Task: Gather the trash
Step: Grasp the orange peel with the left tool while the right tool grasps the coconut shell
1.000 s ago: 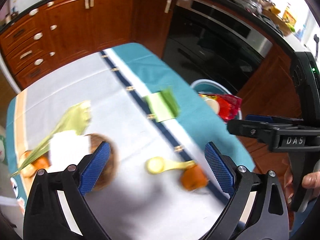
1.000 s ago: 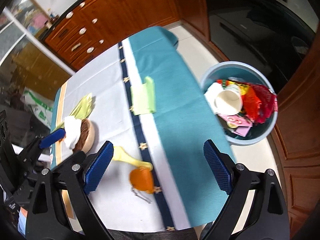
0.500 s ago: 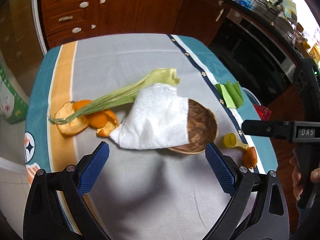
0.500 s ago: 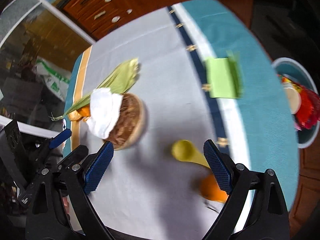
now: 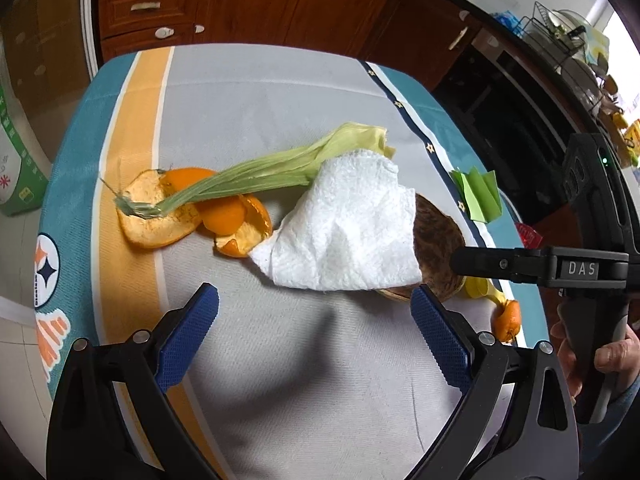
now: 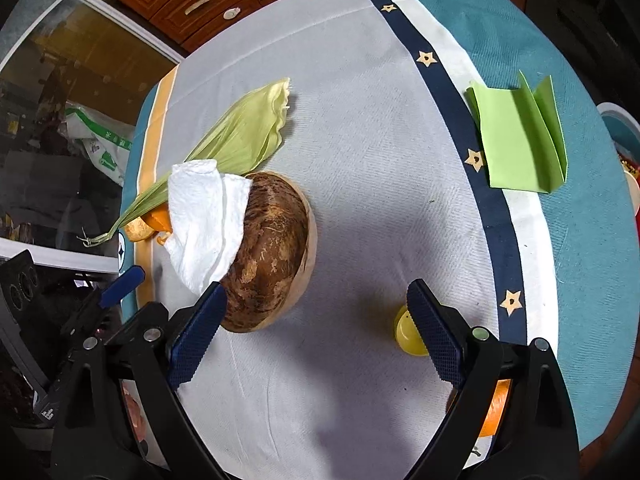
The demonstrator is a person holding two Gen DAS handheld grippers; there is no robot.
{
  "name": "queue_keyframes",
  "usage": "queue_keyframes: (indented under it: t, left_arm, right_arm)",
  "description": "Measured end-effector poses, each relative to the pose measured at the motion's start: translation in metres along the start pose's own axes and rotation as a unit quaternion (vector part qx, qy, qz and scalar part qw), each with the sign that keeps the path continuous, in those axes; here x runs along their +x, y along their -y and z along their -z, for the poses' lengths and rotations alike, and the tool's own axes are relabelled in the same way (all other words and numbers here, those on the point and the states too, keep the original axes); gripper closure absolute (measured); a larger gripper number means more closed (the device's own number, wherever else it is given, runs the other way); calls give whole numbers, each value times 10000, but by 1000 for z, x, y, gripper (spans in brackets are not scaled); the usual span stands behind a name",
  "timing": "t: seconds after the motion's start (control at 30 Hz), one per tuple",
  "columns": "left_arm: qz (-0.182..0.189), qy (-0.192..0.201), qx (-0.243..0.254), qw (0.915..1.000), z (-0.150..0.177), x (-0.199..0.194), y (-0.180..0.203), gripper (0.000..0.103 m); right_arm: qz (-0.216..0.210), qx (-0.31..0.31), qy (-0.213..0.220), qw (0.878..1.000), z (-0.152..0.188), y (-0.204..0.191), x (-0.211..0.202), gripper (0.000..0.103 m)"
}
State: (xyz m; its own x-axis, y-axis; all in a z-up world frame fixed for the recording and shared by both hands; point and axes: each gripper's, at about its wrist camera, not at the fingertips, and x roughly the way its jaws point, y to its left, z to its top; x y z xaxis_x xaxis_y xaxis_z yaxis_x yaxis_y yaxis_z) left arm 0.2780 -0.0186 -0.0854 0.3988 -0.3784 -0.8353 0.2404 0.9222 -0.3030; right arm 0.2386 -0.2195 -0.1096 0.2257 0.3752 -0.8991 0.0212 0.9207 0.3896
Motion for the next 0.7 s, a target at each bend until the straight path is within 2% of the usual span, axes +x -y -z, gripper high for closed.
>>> queue_keyframes:
  t: [0.1,0.17,0.4,0.43,0.47,0.53,0.7]
  left_arm:
    - [57,-66,52,9999,-1,6,4,6]
    - [77,-48,82,9999,-2,7,6,6]
    - [92,-47,104,9999,-4,8,8,6]
    - [108,-57,94,9999,-4,9,8,6]
    - [117,-69,93,9999,-4,10,8,6]
    - [126,-91,102,9998,-4,12,10,6]
    - [93,-163,161,9997,-4,17,13,6]
  right_arm:
    - [48,-170,117,9998,-2,-7,0,18]
    - [109,-311,125,9994,-3,-12,3,36]
    - [117,-387,-45,9992,-6,-16,18,56]
    - [122,-404,-75,9991,-6,-17,21,66]
    - [136,-423,-95,9990,-5,-18,23,82]
    - [297,-546,-30,9981,-2,-19,22,90]
    - [499,-805,164,9954,1,-23,12,93]
